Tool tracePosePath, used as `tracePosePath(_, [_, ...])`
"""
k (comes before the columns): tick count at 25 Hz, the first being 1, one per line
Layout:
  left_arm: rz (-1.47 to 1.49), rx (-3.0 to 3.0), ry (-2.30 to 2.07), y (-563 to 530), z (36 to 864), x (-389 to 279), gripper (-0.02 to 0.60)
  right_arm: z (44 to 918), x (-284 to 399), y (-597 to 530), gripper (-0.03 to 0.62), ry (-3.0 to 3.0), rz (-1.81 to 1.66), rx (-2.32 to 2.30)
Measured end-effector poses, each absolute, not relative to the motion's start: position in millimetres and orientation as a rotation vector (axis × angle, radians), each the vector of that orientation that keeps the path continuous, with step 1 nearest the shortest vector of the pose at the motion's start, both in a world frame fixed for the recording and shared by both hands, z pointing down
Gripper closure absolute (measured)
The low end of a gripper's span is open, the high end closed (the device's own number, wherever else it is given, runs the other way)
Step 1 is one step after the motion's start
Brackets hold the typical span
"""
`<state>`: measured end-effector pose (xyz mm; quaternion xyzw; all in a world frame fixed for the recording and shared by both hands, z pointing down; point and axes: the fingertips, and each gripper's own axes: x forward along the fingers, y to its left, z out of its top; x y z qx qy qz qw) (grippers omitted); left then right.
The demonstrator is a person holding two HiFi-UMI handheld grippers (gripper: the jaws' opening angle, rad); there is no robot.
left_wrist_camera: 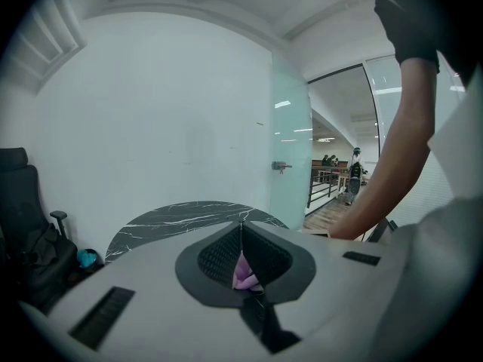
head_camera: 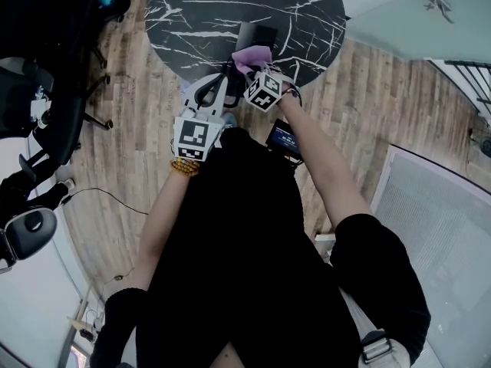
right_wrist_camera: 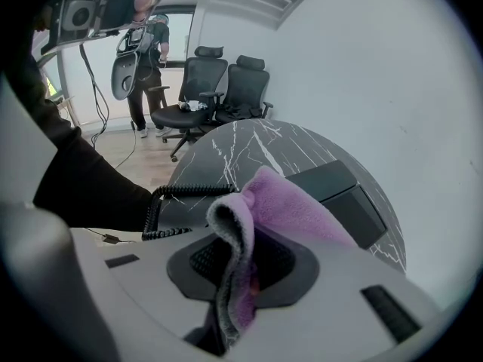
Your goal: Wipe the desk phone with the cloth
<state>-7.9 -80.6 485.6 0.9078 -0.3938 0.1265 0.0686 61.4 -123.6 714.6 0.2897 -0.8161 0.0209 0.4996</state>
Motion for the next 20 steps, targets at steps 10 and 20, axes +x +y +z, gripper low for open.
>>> tracePosePath(10, [0.38,2.741,-1.169,-78,486,-2,0.563,720,56,-110,0.522,-1.975,0.07,0.664])
tracePosePath(20, [0.376,2.727,-1.193,-82,487,-4,0.563,721,56,-107,0.522,-1.988,0.075,0.653])
